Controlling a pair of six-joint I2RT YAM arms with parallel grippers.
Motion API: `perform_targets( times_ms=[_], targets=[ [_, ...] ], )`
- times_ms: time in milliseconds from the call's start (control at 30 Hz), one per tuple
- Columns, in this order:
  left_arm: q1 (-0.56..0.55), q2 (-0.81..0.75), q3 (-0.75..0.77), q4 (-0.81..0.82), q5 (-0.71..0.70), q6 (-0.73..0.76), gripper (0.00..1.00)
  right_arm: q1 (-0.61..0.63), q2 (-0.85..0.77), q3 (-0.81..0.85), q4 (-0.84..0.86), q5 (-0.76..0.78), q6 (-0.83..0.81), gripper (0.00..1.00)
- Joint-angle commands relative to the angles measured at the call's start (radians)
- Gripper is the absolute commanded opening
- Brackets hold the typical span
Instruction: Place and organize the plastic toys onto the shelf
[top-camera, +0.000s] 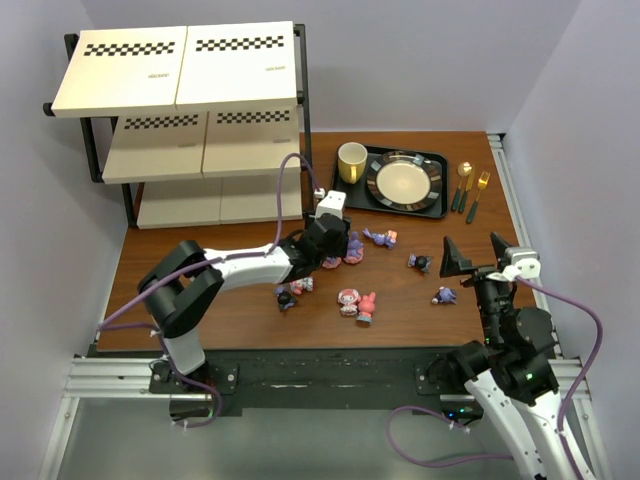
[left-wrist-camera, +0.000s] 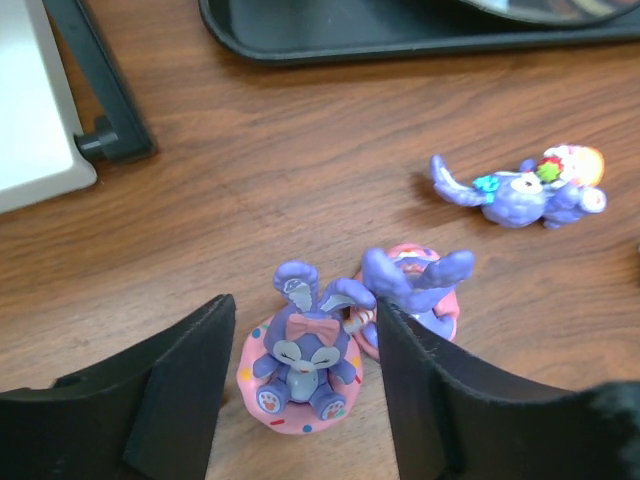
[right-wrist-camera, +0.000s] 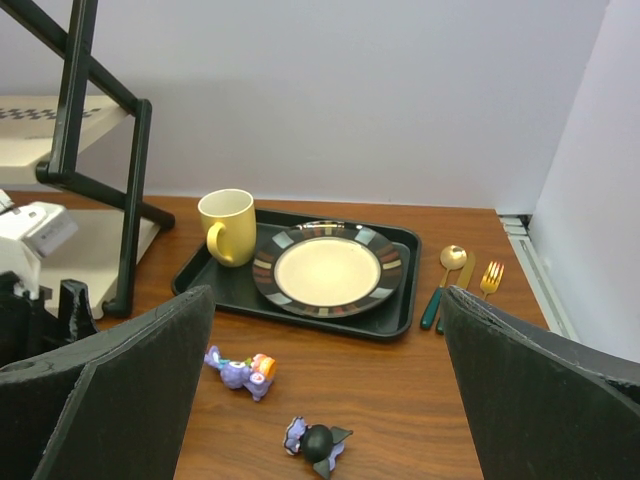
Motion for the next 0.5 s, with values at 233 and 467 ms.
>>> perform_targets(
  times_ms=[233, 467],
  targets=[
    [-0.006, 0.067, 0.063, -0.028, 0.009, -0.026, 0.59, 0.009, -0.008, -0.007, 0.051, 0.013, -0.006, 0.99],
    [-0.007, 0.097, 0.087, -0.044, 0.009, -0.036, 0.57, 0.011, -0.006, -0.007, 0.053, 0.013, -0.007, 0.99]
  ],
)
